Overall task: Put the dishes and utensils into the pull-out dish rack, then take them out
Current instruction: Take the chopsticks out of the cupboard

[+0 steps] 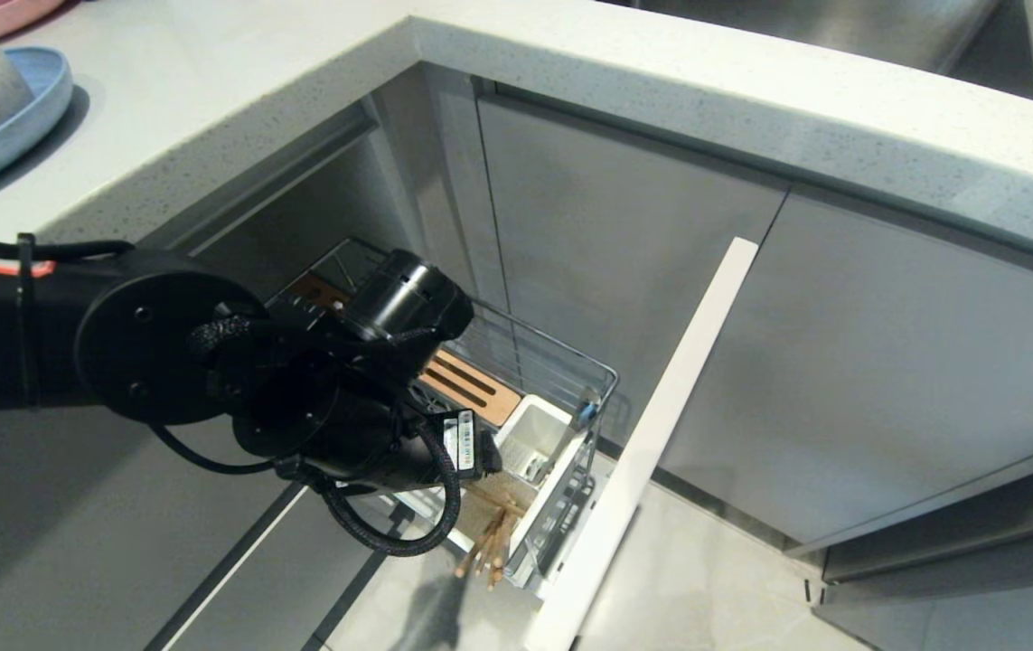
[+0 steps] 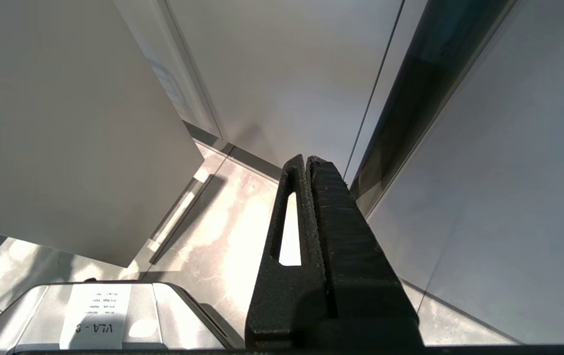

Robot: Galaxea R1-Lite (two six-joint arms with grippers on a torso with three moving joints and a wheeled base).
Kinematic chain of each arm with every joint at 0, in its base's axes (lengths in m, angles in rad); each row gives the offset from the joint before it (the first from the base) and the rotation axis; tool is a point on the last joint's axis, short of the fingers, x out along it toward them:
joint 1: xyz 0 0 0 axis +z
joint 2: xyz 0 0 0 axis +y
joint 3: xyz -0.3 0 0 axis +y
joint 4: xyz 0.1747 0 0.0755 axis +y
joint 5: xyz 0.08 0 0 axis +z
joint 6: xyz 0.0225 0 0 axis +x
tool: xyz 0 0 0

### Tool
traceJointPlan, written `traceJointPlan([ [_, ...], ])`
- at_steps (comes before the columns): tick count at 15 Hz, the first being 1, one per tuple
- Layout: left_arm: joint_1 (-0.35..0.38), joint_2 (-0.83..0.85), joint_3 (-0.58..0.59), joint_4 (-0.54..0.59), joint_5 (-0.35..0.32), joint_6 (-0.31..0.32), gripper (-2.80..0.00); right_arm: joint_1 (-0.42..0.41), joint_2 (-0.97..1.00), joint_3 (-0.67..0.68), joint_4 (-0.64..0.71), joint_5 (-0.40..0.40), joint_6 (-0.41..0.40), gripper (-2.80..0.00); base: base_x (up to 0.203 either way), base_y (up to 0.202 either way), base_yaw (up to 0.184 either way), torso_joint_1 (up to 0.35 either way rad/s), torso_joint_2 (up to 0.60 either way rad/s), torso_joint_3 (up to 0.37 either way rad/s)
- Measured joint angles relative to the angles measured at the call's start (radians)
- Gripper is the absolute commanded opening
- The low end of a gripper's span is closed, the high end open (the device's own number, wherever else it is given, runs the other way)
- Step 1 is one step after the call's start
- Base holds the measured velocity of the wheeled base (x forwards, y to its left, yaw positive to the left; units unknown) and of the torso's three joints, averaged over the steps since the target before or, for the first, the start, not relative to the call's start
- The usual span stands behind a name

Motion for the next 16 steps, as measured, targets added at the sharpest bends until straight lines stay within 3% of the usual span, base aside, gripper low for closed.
traceJointPlan([
  [16,-0.005,-0.014,0.000,-0.011,0.003,-0.014,-2.80,0.000,0.000,0.000,0.000,0.000,0.000,-2.80,0.000,0.000,0.000,0.000,0.00,0.000],
])
